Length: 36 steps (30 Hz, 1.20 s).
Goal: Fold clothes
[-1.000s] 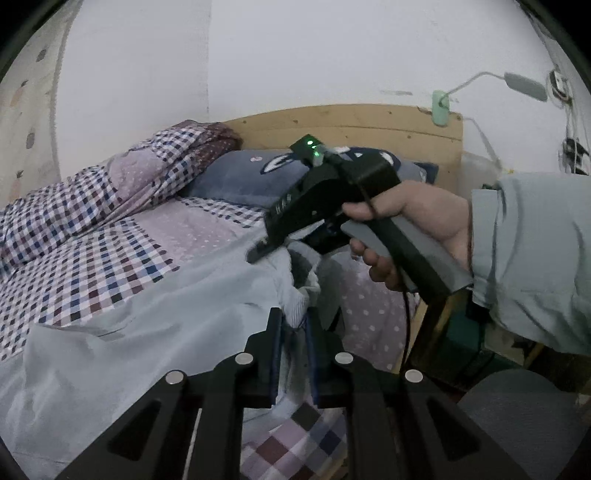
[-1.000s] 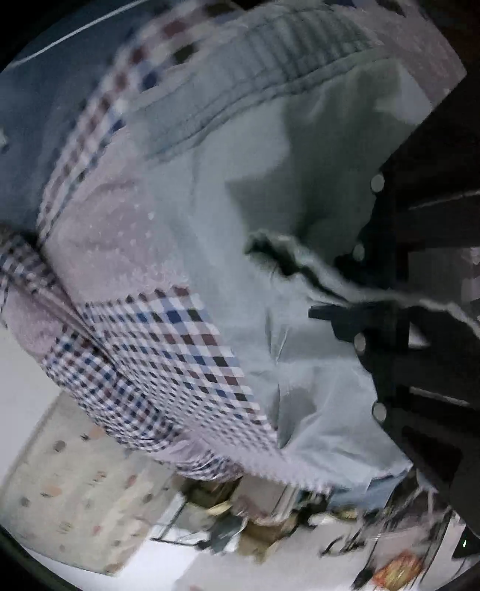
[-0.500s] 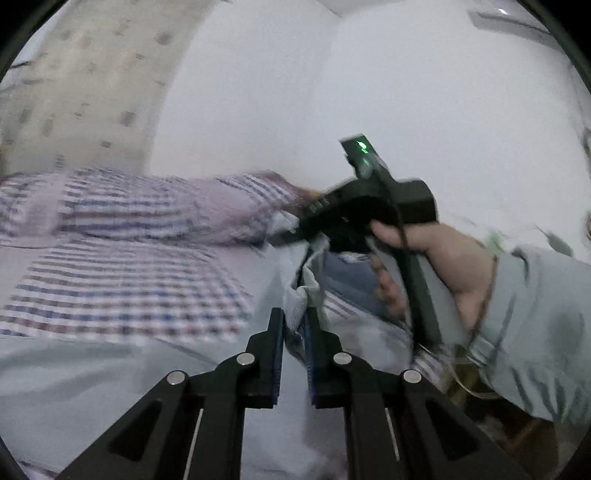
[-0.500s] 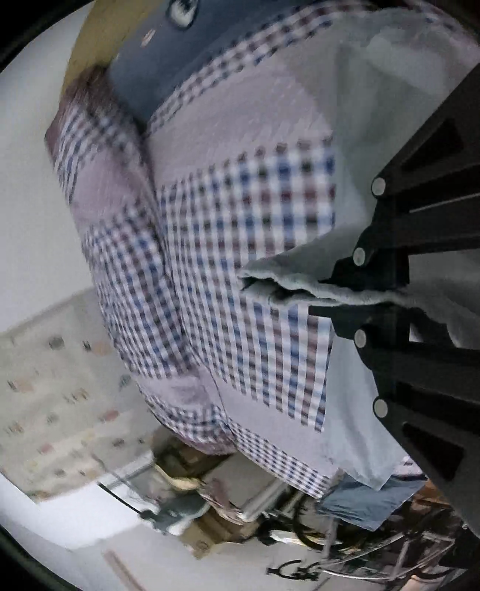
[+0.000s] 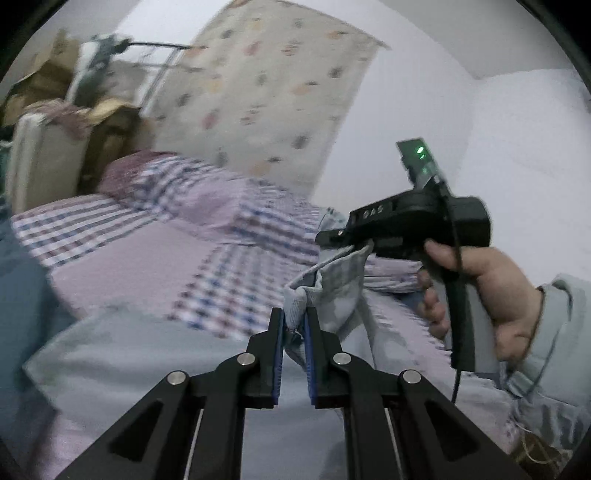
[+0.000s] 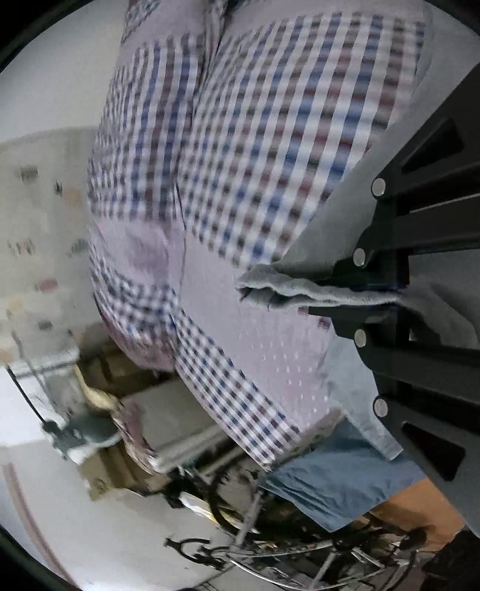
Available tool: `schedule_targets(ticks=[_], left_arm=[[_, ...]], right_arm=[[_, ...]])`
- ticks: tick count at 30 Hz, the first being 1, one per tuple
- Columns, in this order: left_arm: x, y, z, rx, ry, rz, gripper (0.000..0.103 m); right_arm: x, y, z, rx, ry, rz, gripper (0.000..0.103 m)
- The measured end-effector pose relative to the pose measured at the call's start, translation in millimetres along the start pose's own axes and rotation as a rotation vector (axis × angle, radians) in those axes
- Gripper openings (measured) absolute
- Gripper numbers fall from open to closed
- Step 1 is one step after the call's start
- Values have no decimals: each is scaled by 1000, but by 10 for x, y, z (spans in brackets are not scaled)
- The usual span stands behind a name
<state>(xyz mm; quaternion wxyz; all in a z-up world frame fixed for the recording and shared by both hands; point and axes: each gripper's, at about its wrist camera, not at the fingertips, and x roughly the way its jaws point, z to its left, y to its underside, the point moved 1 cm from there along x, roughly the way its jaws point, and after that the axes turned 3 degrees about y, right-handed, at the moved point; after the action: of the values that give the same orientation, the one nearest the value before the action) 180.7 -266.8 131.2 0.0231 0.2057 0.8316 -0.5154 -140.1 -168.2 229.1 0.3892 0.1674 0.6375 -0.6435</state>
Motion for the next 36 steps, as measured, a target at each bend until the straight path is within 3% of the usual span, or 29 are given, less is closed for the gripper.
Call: schedule_targets(ticks=[5, 9, 13, 17, 21, 23, 27, 30, 34, 36], left_arm=[[-74, 65, 900, -170, -107, 30, 9], [-164, 184, 1353, -277, -178, 50, 9], [-224, 217, 1637, -344, -229, 48, 9], [-140, 292, 1850, -416, -273, 97, 9], [-112, 347, 1941, -460, -270, 108, 9], [-141, 346, 1929, -463, -252, 97, 9], [-180, 353, 1974, -499, -225, 84, 9], [-180, 359, 2003, -507, -233, 95, 9], [-54, 451, 2182, -592, -270, 154, 9], [-37, 522, 2253, -625, -282, 166, 9]], right_arm=[[783, -70, 822, -158, -24, 68, 3], [1269, -10, 1268, -235, -25, 130, 3], [1685, 147, 1454, -282, 1, 198, 3], [2120, 310, 1433, -281, 33, 286, 4], [2354, 352, 1386, -254, 25, 335, 22], [2310, 295, 1382, -241, 8, 309, 47], [1963, 170, 1305, -215, -18, 218, 66], [1510, 214, 1147, -219, -49, 153, 71], [702, 595, 756, -267, 12, 51, 74], [279, 959, 393, -253, 70, 34, 76]])
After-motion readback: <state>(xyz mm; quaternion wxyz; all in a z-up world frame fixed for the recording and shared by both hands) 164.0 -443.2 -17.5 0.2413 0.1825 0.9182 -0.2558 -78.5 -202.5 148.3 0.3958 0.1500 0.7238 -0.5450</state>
